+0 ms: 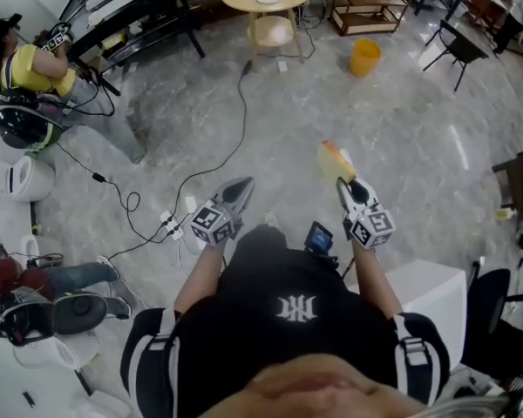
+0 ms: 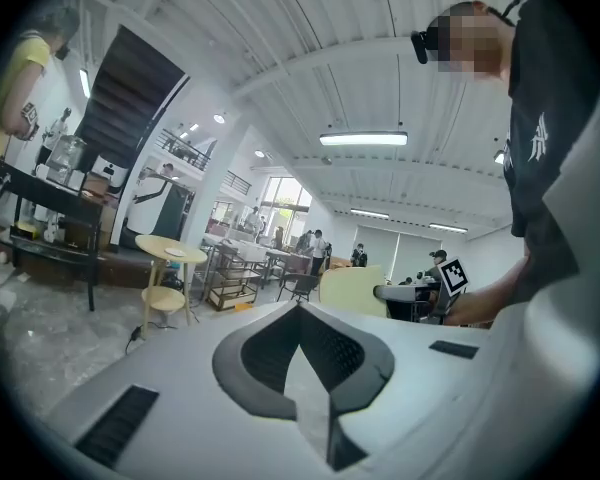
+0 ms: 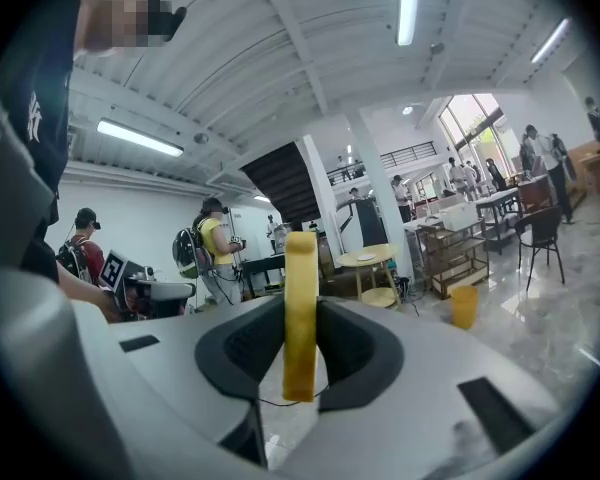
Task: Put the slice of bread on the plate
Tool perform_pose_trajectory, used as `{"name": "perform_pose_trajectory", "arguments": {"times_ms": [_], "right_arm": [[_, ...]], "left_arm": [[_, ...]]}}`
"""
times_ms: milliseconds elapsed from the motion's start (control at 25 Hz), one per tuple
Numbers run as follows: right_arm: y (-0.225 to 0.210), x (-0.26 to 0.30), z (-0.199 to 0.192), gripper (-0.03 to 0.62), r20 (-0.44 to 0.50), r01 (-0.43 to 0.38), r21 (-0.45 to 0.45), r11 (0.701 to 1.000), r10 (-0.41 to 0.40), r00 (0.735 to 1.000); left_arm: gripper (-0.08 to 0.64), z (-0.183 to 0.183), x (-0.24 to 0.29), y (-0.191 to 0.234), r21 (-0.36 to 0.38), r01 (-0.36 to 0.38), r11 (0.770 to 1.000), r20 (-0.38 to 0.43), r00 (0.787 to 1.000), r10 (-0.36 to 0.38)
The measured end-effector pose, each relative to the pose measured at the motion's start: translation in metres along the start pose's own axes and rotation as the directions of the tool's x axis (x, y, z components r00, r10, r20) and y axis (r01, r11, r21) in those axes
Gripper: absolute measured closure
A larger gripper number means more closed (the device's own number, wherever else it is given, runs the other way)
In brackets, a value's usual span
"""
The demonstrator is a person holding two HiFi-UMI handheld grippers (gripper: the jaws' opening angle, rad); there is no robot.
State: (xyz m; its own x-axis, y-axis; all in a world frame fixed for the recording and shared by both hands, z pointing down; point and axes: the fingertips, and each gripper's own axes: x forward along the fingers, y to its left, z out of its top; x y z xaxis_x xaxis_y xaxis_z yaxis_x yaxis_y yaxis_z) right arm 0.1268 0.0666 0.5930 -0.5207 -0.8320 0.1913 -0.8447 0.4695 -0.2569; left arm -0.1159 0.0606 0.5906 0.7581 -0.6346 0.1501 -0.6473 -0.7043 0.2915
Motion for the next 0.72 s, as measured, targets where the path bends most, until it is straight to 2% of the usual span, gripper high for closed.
{"name": "perform_pose_trajectory", "arguments": {"times_ms": [240, 440, 720], "right_arm": [[-0.010, 0.082, 0.039, 0.497, 0.003, -0.010, -0.047, 0.999, 0.010, 1.000], [-0.009, 0.129, 0.062, 0.498, 0.006, -0.015, -0.078, 0.997, 0.016, 1.000], [-0.021, 0.170, 0.062, 0.498, -0.041, -0.037, -0.105, 0.994, 0.033, 0.999]], "left_arm": [[0.551, 0.036, 0.032, 0.071, 0.010, -0.006, 1.000, 0.025, 1.000, 0.006], [0.551, 0.061, 0.045, 0.114, 0.007, -0.004, 1.000, 0.045, 0.999, 0.004], [0.551, 0.067, 0.070, 0.157, -0.014, -0.029, 0.999, 0.050, 0.998, 0.030]]}}
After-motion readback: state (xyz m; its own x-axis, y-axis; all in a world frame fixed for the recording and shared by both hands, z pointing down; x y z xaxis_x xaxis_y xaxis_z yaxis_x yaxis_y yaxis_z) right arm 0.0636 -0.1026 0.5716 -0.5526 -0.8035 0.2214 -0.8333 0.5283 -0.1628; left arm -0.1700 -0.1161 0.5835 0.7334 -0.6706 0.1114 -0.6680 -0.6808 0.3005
